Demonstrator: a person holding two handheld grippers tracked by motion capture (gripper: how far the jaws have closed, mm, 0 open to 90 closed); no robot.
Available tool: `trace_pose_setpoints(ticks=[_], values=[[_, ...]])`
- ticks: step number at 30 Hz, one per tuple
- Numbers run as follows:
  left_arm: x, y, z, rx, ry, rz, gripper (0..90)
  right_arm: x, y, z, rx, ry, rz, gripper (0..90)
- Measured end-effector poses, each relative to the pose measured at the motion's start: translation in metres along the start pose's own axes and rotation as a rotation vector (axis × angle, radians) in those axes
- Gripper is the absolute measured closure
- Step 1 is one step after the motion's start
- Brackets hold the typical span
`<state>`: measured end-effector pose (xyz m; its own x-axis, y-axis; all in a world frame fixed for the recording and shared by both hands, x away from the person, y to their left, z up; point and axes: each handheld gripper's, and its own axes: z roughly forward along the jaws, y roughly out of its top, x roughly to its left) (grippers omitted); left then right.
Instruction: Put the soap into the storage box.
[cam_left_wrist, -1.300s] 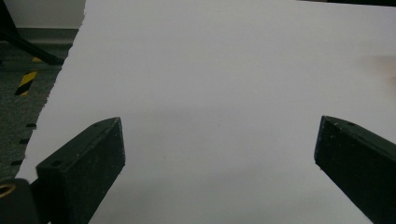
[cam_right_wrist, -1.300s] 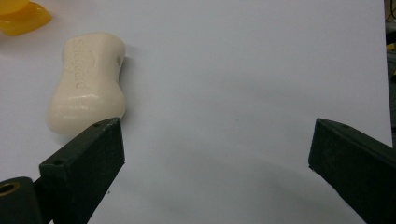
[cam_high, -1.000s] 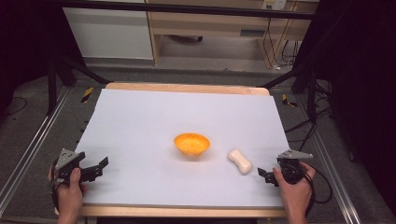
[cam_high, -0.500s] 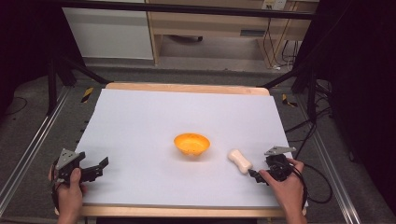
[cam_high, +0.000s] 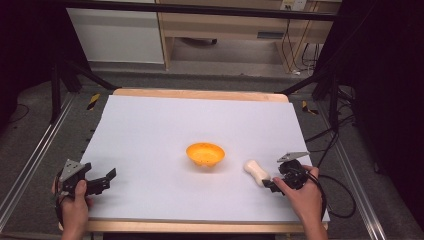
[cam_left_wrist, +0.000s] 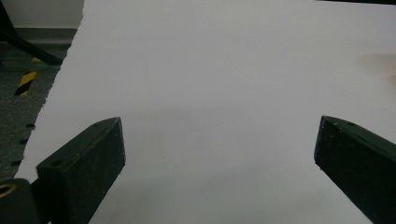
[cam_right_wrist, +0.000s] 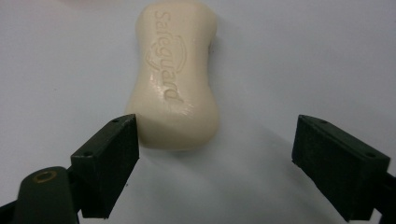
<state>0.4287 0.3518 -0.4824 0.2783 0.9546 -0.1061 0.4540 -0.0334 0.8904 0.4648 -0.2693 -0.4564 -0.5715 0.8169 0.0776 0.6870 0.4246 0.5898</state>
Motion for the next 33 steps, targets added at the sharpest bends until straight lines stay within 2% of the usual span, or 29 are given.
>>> trace_pose_setpoints(ticks=[6,7,9,15,16,18,21,23,26,27,33], values=[[0.000,0.000,0.000,0.000,-0.001,-0.001,1.4,0.004,0.010,0.004,0.019,0.027,-0.027,21.2],[0.000,0.000,0.000,-0.001,-0.002,-0.002,1.4,0.007,0.012,0.005,0.028,0.026,-0.012,22.7],[0.000,0.000,0.000,-0.002,-0.003,-0.004,1.4,0.008,0.015,0.007,0.036,0.033,-0.030,23.7],[0.001,0.000,0.000,-0.003,-0.004,-0.004,1.4,0.015,0.025,0.014,0.078,0.040,-0.009,26.8],[0.001,0.000,0.000,-0.002,-0.005,-0.004,1.4,0.015,0.026,0.015,0.084,0.051,-0.018,27.5],[0.001,0.000,0.000,-0.002,-0.005,-0.004,1.4,0.017,0.028,0.017,0.091,0.043,-0.012,28.2],[0.001,0.000,0.000,-0.002,-0.005,-0.004,1.4,0.018,0.033,0.021,0.111,0.045,-0.030,30.7],[0.001,0.000,0.000,-0.002,-0.005,-0.004,1.4,0.018,0.036,0.023,0.123,0.025,-0.028,32.4],[0.001,0.000,0.000,-0.002,-0.005,-0.004,1.4,0.018,0.038,0.025,0.125,0.024,-0.018,35.0],[0.001,0.000,0.000,-0.001,-0.005,-0.005,1.4,0.017,0.039,0.026,0.134,0.027,-0.030,35.6],[0.001,0.000,0.000,-0.002,-0.007,-0.008,1.4,0.017,0.041,0.030,0.153,0.035,-0.036,42.3]])
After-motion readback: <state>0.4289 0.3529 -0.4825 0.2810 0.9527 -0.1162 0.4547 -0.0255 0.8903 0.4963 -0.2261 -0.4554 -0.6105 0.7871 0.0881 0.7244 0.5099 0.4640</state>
